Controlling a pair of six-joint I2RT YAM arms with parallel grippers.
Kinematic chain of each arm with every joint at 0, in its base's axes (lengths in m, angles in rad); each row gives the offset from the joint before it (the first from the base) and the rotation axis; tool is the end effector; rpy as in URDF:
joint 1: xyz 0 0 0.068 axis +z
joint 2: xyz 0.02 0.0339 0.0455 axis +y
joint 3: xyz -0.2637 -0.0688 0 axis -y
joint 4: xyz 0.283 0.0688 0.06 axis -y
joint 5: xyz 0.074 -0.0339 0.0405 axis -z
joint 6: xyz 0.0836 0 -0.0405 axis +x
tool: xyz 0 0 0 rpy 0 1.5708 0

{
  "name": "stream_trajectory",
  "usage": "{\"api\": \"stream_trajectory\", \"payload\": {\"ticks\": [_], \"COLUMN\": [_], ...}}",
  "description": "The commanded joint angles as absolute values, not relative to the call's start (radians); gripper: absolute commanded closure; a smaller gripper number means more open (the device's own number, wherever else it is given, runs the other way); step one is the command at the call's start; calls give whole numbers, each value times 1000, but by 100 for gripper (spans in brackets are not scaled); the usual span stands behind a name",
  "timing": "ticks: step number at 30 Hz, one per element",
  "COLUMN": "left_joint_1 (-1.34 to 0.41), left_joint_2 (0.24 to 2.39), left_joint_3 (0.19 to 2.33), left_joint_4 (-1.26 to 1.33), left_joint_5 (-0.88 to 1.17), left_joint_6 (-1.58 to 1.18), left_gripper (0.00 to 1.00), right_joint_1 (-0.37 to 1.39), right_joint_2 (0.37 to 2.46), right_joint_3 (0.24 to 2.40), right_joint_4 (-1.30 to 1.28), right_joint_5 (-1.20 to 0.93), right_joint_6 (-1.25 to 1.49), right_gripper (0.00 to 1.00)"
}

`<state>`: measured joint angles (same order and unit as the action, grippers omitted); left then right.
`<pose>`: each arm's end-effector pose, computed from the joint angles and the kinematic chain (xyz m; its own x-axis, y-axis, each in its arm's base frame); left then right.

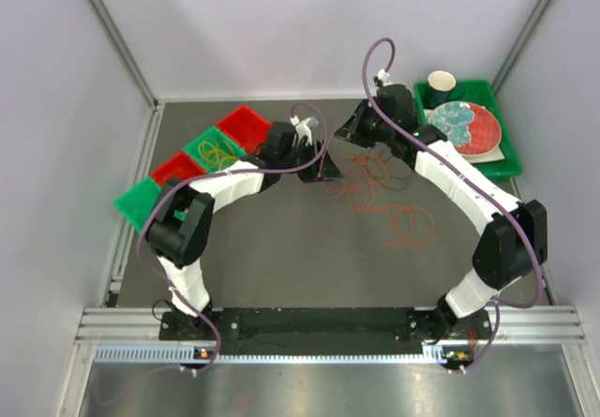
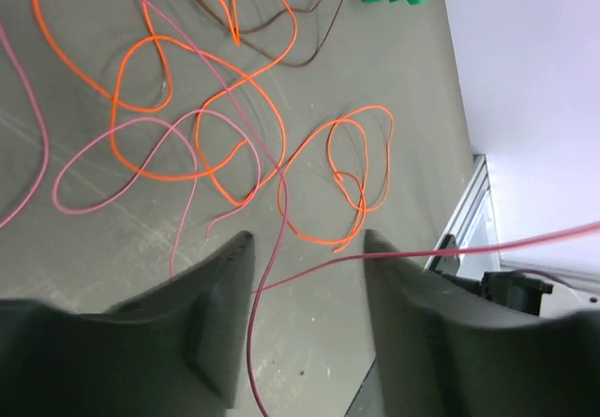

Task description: Untangle the cables

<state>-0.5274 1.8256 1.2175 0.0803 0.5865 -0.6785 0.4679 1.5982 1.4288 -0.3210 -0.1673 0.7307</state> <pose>0.3890 -0.2801 0.1839 -0.8612 -0.1033 -0.4976 0.3749 0.5320 -0.7592 0.3992 0.2173 0.3149 -0.6973 0.3849 -0.6046 -0.1483 0.7478 0.6471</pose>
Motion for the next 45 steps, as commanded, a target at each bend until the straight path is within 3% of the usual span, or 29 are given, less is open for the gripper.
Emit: {"api": "stream_trajectory", "payload": {"ticks": [1, 2, 3, 4, 8, 9, 10, 11, 13, 16, 23, 34, 45], "left_joint_1": [-537, -538, -538, -537, -535, -535, -532, -526, -511, -471, -359, -296, -284], "left_joint_2": [1858, 1862, 1862, 1862, 1816, 1806, 1792, 1767, 1746, 1700, 1609, 1609, 1603], "left_joint_3": [1278, 1281, 1281, 1285, 1287, 1290, 1302, 1314, 1369, 1457, 1695, 2141, 2209], "left_joint_4": [152, 150, 147, 141, 117, 104, 59, 26, -58, -227, -463, -730, -710], "left_joint_5": [583, 581, 577, 572, 523, 497, 477, 454, 420, 373, 350, 287, 316], "left_joint_6": [-678, -681, -683, -686, -669, -660, -641, -629, -588, -528, -462, -403, -452], "left_gripper": [56, 67, 95, 100, 100, 100, 100, 100, 100, 100, 100, 100, 100], "right_joint_1": [449, 451, 449, 449, 446, 443, 443, 442, 442, 439, 437, 436, 541], "right_joint_2": [1603, 1601, 1603, 1601, 1603, 1603, 1606, 1606, 1603, 1579, 1509, 1635, 1749], "right_joint_3": [1443, 1442, 1442, 1442, 1440, 1440, 1442, 1450, 1457, 1447, 1327, 1241, 1328], "right_joint_4": [-262, -262, -264, -267, -287, -299, -308, -345, -386, -429, -393, -344, -222], "right_joint_5": [-196, -196, -198, -198, -198, -195, -193, -190, -164, -135, -86, -67, -94], "right_joint_6": [753, 755, 755, 755, 749, 746, 739, 720, 695, 638, 597, 624, 572], "right_gripper": [100, 100, 100, 100, 99, 89, 64, 54, 37, 29, 26, 30, 32]}}
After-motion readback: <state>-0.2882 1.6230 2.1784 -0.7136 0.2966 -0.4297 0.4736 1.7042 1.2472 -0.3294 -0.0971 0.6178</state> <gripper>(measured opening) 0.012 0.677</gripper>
